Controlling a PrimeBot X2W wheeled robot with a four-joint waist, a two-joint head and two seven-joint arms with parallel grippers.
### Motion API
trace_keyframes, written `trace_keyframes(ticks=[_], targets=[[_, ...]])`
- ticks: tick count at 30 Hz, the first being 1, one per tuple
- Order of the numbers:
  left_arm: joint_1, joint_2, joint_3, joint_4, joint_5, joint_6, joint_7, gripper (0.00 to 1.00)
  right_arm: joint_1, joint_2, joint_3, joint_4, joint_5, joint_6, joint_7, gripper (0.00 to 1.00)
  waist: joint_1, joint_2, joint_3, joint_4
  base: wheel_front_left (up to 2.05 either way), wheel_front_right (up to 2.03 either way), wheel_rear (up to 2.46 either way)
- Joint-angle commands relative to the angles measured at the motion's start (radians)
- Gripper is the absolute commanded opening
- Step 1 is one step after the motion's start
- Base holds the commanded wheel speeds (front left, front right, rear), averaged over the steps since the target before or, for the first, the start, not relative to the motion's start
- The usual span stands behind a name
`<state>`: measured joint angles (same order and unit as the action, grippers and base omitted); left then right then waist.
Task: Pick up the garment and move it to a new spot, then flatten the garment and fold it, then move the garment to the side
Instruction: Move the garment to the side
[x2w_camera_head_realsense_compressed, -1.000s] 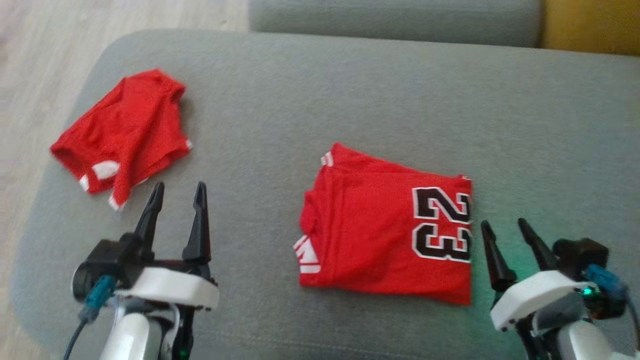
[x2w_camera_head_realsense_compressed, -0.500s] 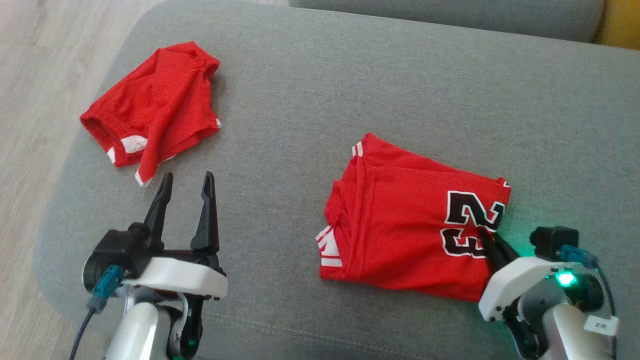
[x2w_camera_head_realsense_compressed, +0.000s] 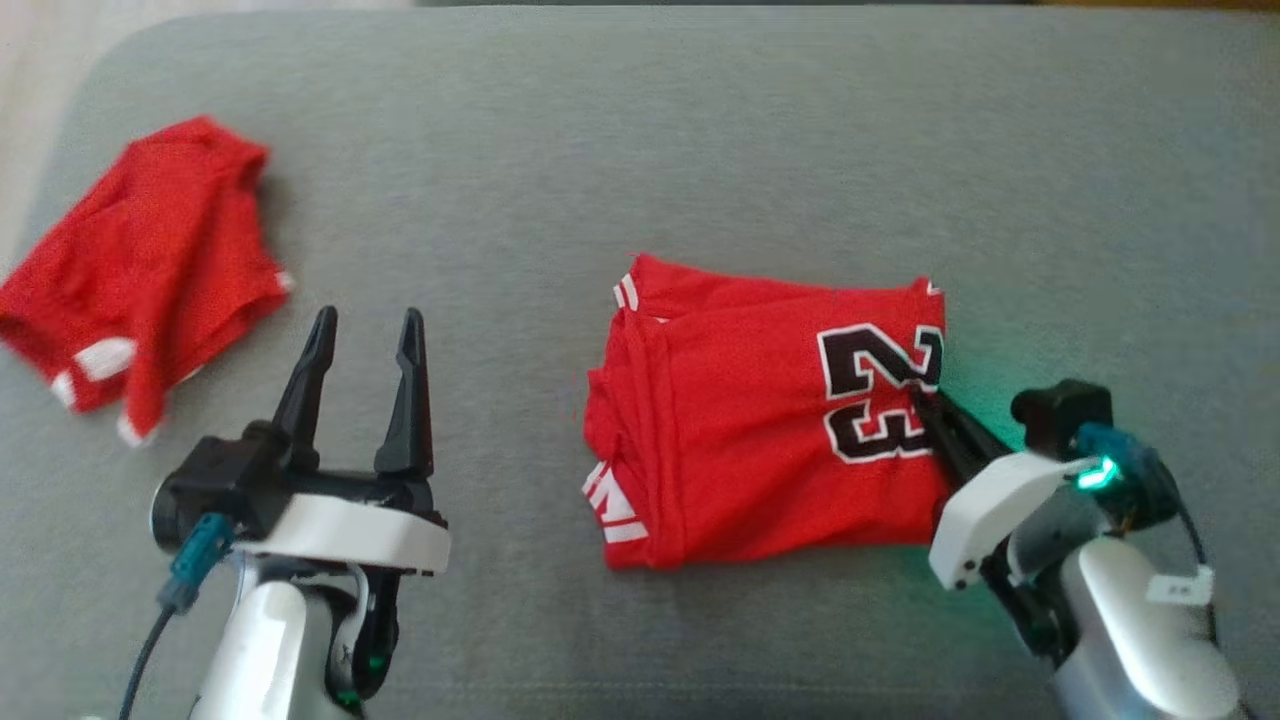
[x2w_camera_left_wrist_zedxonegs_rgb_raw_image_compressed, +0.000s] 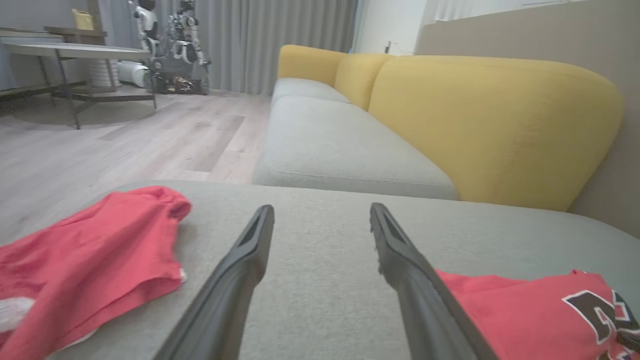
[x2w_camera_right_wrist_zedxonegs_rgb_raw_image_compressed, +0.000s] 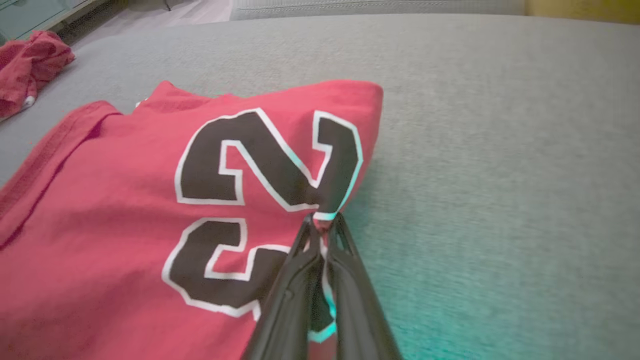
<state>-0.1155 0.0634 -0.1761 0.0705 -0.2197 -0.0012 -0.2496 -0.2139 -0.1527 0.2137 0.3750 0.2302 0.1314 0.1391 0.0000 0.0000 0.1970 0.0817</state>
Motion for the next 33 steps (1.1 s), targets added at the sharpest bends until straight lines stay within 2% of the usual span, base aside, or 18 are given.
trace_keyframes(ticks=[1,5,9,10,11,17,22,28,33], targets=[[-0.05,0.01,0.039,-0.04,0.012,-0.007,-0.012,1.0,-0.046,-0.034,0.026,-0.042,0.014,-0.001,-0.017,0.0,0.0,0.0,0.025,-0.091,0.0,0.0,0.0],[-0.071,0.012,0.036,-0.049,0.021,-0.016,-0.012,1.0,-0.105,-0.081,0.02,-0.039,0.037,-0.001,-0.022,0.0,0.0,0.0,0.058,-0.166,0.0,0.0,0.0],[-0.112,0.012,0.018,-0.047,0.032,-0.03,-0.012,1.0,-0.189,-0.165,0.01,-0.005,0.049,-0.001,-0.03,0.0,0.0,0.0,0.105,-0.21,0.0,0.0,0.0],[-0.125,0.012,0.012,-0.045,0.034,-0.035,-0.012,1.0,-0.21,-0.191,0.01,0.006,0.051,-0.001,-0.032,0.0,0.0,0.0,0.118,-0.216,0.0,0.0,0.0],[-0.125,0.012,0.012,-0.045,0.034,-0.035,-0.012,1.0,-0.21,-0.191,0.01,0.006,0.051,-0.001,-0.032,0.0,0.0,0.0,0.118,-0.216,0.0,0.0,0.0],[-0.189,0.013,-0.018,-0.043,0.055,-0.052,-0.012,1.0,-0.308,-0.336,-0.034,0.055,0.058,-0.001,-0.04,0.0,0.0,0.0,0.193,-0.239,0.0,0.0,0.0],[-0.227,0.02,-0.035,-0.048,0.066,-0.063,-0.012,1.0,-0.375,-0.425,-0.062,0.092,0.055,-0.001,-0.026,0.0,0.0,0.0,0.244,-0.265,0.0,0.0,0.0],[-0.26,0.034,-0.048,-0.058,0.078,-0.071,-0.012,1.0,-0.43,-0.457,-0.097,0.106,0.045,-0.001,-0.025,0.0,0.0,0.0,0.286,-0.308,0.0,0.0,0.0],[-0.285,0.052,-0.058,-0.064,0.088,-0.075,-0.004,1.0,-0.48,-0.419,-0.168,0.166,-0.013,-0.001,-0.024,0.0,0.0,0.0,0.317,-0.342,0.0,0.0,0.0]])
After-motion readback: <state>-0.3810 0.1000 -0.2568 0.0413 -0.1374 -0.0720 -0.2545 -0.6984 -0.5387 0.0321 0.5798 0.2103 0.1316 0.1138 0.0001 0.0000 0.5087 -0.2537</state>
